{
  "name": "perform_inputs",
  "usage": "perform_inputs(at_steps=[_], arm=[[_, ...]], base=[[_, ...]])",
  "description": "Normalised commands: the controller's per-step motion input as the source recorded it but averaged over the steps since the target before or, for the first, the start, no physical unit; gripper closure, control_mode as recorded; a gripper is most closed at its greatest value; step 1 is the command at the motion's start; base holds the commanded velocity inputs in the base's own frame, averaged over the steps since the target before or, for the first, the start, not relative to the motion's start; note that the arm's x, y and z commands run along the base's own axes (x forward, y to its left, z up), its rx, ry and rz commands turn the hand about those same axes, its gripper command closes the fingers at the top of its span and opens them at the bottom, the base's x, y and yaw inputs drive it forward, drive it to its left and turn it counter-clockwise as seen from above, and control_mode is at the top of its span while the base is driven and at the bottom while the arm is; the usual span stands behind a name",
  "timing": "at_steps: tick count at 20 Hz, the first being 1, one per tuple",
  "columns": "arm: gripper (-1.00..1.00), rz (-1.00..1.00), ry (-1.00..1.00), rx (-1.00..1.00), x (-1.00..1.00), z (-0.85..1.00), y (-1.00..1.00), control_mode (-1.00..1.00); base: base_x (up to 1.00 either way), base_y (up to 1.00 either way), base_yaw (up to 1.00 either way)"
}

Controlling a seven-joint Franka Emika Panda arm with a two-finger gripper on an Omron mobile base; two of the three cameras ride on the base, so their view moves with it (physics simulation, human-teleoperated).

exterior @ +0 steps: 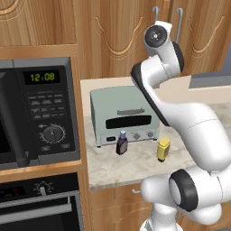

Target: Pick the pan from the cabinet and place it on the stove. Then turn on the stove burner for the pan.

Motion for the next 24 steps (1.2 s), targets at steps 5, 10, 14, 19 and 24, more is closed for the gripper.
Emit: perform_inputs(at_steps=[5, 10, 14, 19, 24], arm=[[-1.0, 0.0, 0.03, -0.03, 0.27, 0.0, -0.1, -1.0], [-1.0, 0.0, 0.04, -0.03, 0.29, 0.0, -0.24, -1.0], [-1.0, 0.0, 0.02, -0.02, 0.17, -0.02, -0.22, -1.0], [-1.0, -0.04, -0.01, 0.0, -0.29, 0.0, -0.41, -1.0], [-1.0, -0.1, -0.03, 0.0, -0.71, 0.0, -0.6, -1.0]], base=[[0.0, 0.0, 0.0], [0.0, 0.0, 0.0], [0.0, 0.0, 0.0], [0.0, 0.0, 0.0], [0.0, 0.0, 0.0]])
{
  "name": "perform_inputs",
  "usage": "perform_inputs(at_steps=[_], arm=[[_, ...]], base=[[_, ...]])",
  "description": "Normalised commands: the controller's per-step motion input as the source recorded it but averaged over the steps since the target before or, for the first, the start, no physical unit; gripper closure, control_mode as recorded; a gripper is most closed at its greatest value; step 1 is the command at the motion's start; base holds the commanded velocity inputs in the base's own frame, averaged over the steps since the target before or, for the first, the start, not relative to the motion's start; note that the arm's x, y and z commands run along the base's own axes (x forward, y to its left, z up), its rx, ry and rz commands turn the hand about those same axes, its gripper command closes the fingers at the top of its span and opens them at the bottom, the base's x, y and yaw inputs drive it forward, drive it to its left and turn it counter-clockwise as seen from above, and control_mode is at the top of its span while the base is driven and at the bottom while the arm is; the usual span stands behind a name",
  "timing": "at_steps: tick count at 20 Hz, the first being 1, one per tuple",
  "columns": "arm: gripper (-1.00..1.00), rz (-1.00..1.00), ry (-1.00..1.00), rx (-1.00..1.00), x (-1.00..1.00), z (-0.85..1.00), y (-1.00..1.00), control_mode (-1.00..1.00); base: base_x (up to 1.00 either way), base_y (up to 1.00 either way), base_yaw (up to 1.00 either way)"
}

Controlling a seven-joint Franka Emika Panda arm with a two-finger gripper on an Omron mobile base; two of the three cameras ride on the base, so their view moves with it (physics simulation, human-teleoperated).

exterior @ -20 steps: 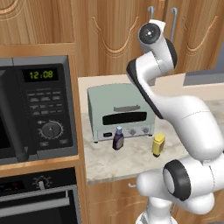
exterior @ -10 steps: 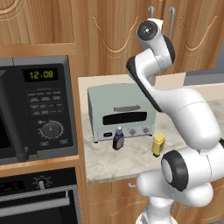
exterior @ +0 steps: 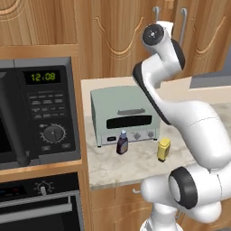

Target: Pick the pan from the cabinet and place it on the stove. Then turn on the stove burner for the pan.

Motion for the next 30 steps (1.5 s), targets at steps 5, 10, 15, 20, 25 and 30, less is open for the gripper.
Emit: perform_inputs(at_steps=[5, 10, 15, 20, 25, 30], arm=[[-1.0, -0.11, -0.01, 0.0, -0.74, 0.0, -0.71, -1.0], [-1.0, -0.11, 0.0, 0.0, -0.72, 0.0, -0.82, -1.0], [-1.0, -0.12, 0.0, 0.01, -0.82, 0.0, -0.88, -1.0], [-1.0, -0.12, 0.0, 0.02, -0.78, 0.0, -0.89, -1.0], [-1.0, -0.11, 0.0, 0.03, -0.68, 0.0, -0.92, -1.0], [-1.0, -0.1, 0.0, 0.02, -0.49, 0.0, -0.89, -1.0]], base=[[0.0, 0.0, 0.0], [0.0, 0.0, 0.0], [0.0, 0.0, 0.0], [0.0, 0.0, 0.0], [0.0, 0.0, 0.0], [0.0, 0.0, 0.0]])
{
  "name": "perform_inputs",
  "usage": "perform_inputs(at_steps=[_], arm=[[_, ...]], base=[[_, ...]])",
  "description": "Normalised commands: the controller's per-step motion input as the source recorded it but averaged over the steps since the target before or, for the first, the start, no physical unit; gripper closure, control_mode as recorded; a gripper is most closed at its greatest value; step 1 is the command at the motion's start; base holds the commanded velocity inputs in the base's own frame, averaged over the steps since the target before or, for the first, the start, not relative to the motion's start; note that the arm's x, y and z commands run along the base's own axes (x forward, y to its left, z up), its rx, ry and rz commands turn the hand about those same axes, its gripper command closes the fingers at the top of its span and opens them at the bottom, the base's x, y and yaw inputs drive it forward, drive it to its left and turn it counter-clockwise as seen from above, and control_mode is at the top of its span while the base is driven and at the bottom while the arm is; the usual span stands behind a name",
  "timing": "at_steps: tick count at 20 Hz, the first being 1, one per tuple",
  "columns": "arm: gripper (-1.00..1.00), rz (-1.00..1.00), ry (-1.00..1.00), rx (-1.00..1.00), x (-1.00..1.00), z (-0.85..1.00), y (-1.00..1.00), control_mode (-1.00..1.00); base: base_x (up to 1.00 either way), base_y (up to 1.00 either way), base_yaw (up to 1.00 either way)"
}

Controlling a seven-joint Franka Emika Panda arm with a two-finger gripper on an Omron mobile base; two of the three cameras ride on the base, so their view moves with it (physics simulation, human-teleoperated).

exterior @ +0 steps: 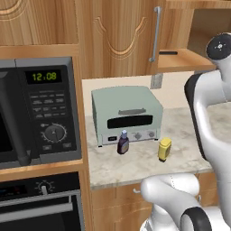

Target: Pick the pan from the cabinet and place it on the stove. Then turn on the stove burner for the pan.

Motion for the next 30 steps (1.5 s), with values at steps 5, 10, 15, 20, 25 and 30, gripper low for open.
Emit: perform_inputs(at_steps=[5, 10, 15, 20, 25, 30], arm=[[-1.0, -0.06, 0.0, 0.0, -0.07, 0.0, -0.77, -1.0], [-1.0, -0.04, 0.0, 0.01, 0.0, 0.0, -0.65, -1.0], [-1.0, -0.05, 0.0, 0.02, -0.02, 0.0, -0.49, -1.0], [-1.0, -0.01, -0.05, 0.02, -0.4, 0.0, 0.2, -1.0], [-1.0, -0.04, -0.06, 0.0, -0.23, 0.0, 0.91, -1.0], [-1.0, 0.0, -0.15, 0.01, -0.04, -0.02, 1.0, -1.0]], base=[[0.0, 0.0, 0.0], [0.0, 0.0, 0.0], [0.0, 0.0, 0.0], [0.0, 0.0, 0.0], [0.0, 0.0, 0.0], [0.0, 0.0, 0.0]])
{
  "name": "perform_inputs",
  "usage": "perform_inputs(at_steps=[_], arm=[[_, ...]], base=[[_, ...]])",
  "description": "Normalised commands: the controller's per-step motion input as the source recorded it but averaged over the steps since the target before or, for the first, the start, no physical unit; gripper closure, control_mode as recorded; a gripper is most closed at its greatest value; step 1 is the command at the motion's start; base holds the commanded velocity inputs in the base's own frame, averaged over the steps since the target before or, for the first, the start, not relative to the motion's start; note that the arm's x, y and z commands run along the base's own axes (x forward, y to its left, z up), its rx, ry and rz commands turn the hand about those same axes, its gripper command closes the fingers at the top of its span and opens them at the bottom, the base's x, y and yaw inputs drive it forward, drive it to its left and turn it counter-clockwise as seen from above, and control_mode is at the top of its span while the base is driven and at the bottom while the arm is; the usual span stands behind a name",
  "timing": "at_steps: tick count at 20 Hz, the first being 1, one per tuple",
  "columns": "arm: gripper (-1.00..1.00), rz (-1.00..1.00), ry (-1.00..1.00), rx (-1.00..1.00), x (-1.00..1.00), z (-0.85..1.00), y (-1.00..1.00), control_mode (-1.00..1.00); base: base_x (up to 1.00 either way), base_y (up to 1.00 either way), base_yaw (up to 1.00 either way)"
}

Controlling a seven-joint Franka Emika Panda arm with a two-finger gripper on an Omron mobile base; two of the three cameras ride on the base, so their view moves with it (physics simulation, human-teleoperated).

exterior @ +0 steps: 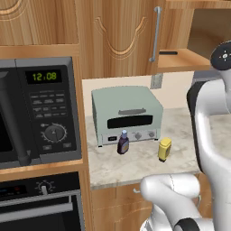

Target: Pick the pan from the cabinet and place it on the stove. Then turn on the stove burner for the pan.

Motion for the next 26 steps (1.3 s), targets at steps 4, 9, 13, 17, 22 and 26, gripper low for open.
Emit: perform_inputs(at_steps=[4, 9, 13, 17, 22, 26], arm=[[-1.0, 0.0, -0.35, 0.04, -0.27, -0.12, 0.99, -1.0], [-1.0, 0.12, -0.4, 0.13, -0.06, -0.23, 1.0, -1.0], [-1.0, 0.12, -0.34, 0.15, 0.03, -0.12, 1.0, -1.0], [-1.0, 0.09, -0.27, 0.2, 0.2, 0.0, 0.96, -1.0], [-1.0, 0.2, -0.25, 0.29, 0.38, 0.02, 0.24, -1.0], [-1.0, 0.15, -0.28, 0.23, 0.35, 0.16, -0.04, -1.0]], base=[[0.0, 0.0, 0.0], [0.0, 0.0, 0.0], [0.0, 0.0, 0.0], [0.0, 0.0, 0.0], [0.0, 0.0, 0.0], [0.0, 0.0, 0.0]])
